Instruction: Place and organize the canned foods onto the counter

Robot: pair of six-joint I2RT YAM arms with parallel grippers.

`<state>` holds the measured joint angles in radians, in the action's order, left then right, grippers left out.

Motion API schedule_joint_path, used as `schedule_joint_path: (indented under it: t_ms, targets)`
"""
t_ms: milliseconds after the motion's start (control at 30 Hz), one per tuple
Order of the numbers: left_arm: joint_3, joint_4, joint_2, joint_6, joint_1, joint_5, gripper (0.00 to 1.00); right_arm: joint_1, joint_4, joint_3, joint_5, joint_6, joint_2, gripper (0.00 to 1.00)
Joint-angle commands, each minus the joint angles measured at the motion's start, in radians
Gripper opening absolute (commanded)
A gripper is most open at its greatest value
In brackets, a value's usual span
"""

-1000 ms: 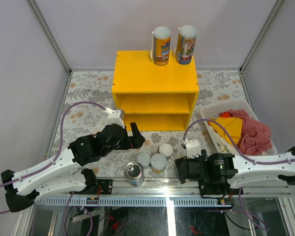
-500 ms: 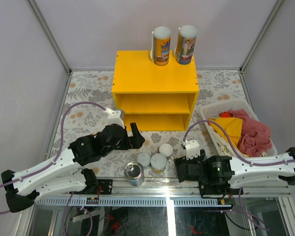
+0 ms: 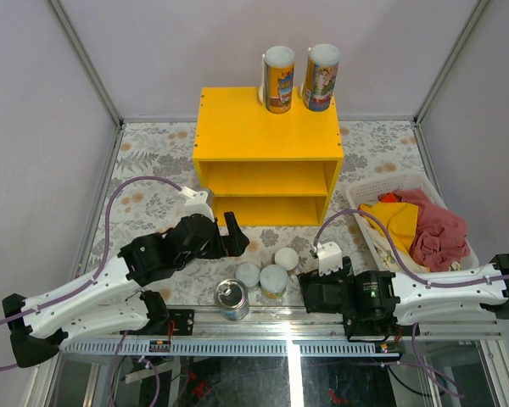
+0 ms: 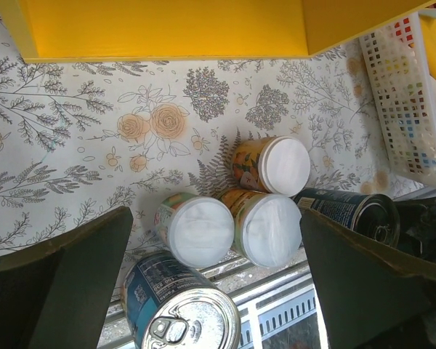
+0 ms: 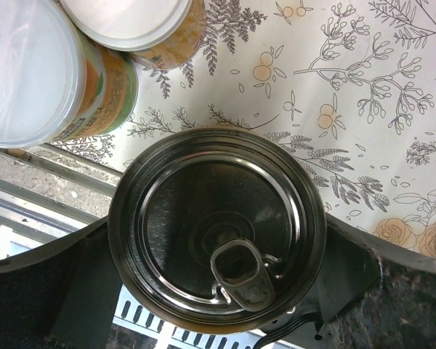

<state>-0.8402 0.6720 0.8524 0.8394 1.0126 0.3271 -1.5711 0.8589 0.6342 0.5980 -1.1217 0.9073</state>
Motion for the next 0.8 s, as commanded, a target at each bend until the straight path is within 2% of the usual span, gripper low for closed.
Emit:
schedule_joint_path:
  t_ms: [0,167,267,567,633,767]
  targets:
    - [0.009,-0.046,-0.007,-0.011,-0.011,-0.016,1.00,-0.008,-0.057,-0.007,0.086,-0.015,-0.036,0.99]
    - [0.009,-0.049,-0.004,-0.017,-0.014,-0.020,1.00,-0.008,-0.072,-0.007,0.118,-0.001,-0.039,0.93]
    - [0.009,-0.051,-0.002,-0.021,-0.018,-0.023,1.00,-0.008,-0.093,-0.003,0.134,0.014,-0.037,0.85]
    - [0.009,-0.052,-0.001,-0.031,-0.030,-0.034,1.00,-0.008,-0.084,0.024,0.167,0.026,-0.013,0.82]
    - [0.008,-0.052,-0.002,-0.033,-0.032,-0.036,1.00,-0.008,-0.080,0.036,0.179,0.039,-0.016,0.79]
    - [0.003,-0.053,-0.001,-0.039,-0.036,-0.039,1.00,-0.008,-0.069,0.068,0.204,0.071,-0.018,0.64]
